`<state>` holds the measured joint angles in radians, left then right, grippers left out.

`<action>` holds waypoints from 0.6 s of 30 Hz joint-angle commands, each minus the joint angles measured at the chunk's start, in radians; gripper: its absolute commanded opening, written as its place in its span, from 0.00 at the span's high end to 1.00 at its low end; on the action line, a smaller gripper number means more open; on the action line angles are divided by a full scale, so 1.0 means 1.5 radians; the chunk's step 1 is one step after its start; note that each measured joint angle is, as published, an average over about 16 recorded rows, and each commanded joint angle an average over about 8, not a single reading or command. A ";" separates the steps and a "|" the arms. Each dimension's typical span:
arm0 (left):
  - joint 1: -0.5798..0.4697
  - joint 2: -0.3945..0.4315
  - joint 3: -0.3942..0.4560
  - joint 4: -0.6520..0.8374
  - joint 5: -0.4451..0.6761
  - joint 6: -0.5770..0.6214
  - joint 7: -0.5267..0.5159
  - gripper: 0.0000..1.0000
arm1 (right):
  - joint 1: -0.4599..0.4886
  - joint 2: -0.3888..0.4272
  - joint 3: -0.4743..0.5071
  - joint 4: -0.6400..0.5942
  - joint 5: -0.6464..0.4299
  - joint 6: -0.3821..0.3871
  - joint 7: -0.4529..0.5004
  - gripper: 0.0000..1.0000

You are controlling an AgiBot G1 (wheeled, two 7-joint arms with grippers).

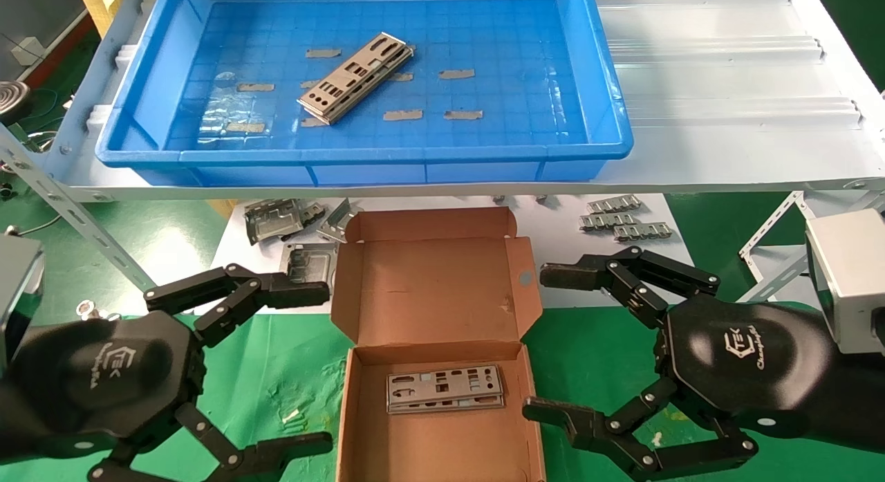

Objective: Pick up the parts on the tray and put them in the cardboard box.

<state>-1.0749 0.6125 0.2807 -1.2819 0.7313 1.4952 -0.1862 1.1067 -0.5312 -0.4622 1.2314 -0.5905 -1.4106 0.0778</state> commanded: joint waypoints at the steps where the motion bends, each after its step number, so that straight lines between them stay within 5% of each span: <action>1: 0.000 0.000 0.000 0.000 0.000 0.000 0.000 0.00 | 0.000 0.000 0.000 0.000 0.000 0.000 0.000 0.00; 18: 0.000 0.000 0.000 0.000 0.000 0.000 0.000 0.00 | 0.000 0.000 0.000 0.000 0.000 0.000 0.000 0.00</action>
<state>-1.0749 0.6125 0.2807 -1.2820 0.7314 1.4952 -0.1862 1.1067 -0.5312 -0.4622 1.2314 -0.5905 -1.4106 0.0778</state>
